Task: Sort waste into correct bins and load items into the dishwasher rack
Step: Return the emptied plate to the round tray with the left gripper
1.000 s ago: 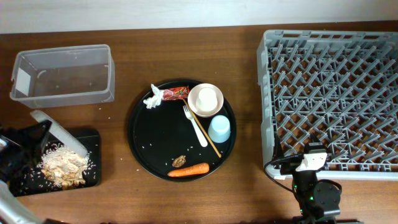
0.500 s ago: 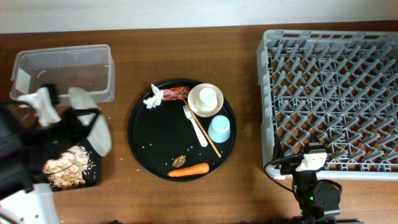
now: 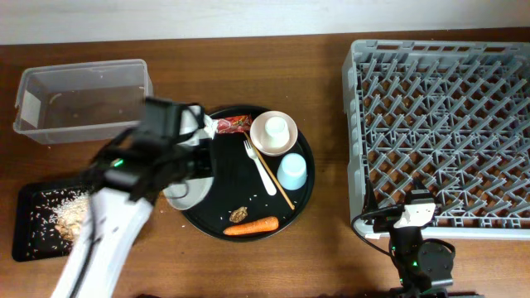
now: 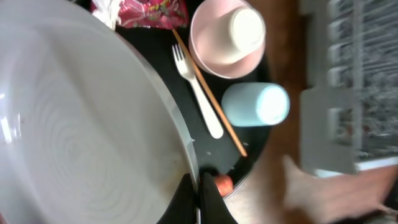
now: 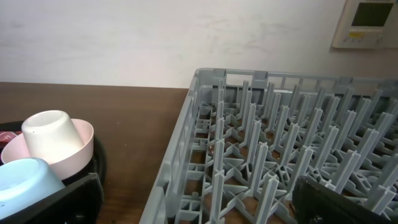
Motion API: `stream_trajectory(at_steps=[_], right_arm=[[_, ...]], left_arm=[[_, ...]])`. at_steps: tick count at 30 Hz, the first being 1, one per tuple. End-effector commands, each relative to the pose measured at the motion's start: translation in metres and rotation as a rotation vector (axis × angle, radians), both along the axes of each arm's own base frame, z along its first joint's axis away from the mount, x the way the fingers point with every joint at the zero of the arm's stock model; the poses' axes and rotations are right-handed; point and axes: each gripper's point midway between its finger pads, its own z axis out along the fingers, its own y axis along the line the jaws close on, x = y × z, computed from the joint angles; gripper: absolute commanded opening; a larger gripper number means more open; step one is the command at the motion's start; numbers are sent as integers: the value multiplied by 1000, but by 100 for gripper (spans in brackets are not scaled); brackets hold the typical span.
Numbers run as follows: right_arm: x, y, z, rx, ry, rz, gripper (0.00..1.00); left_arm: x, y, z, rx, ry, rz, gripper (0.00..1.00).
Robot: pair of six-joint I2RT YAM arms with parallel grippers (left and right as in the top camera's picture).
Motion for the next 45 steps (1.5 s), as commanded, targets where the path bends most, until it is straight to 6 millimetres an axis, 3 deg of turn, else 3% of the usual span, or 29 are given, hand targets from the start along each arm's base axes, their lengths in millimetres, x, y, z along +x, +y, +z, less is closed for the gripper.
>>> stream_trajectory(at_steps=[1,5,12,15,22,29,32,37,41,45], right_arm=[[0,-2,-3,-6,5,-6,99],[0,-2,-3,-6,5,-5,99],[0,-2,-3,-6,5,-5,99],[0,-2,-3,-6,5,-5,99],[0,-2,-3,-6,5,-5,99],[0,-2,-3,-7,5,-5,99],[0,-2,-3,-6,4,-6,99],[0,-2,-3,-6,5,-5,99],[0,-2,-3,-6,5,-5,99],[0,-2,-3,-6,5,-5,99]], left_arm=[[26,-3,-30,140,8,30,0],[43,-18,-66,164,58,4,0],[48,-31,-115,206,151,-30,0],[49,-33,-125,214,170,-33,11],[50,-33,-126,216,166,-41,20],[58,-32,-121,230,127,-55,21],[60,-33,-114,229,125,-54,15],[56,-31,-88,240,154,-57,18],[33,-26,-81,254,254,-76,20],[-2,-26,-85,249,393,-111,11]])
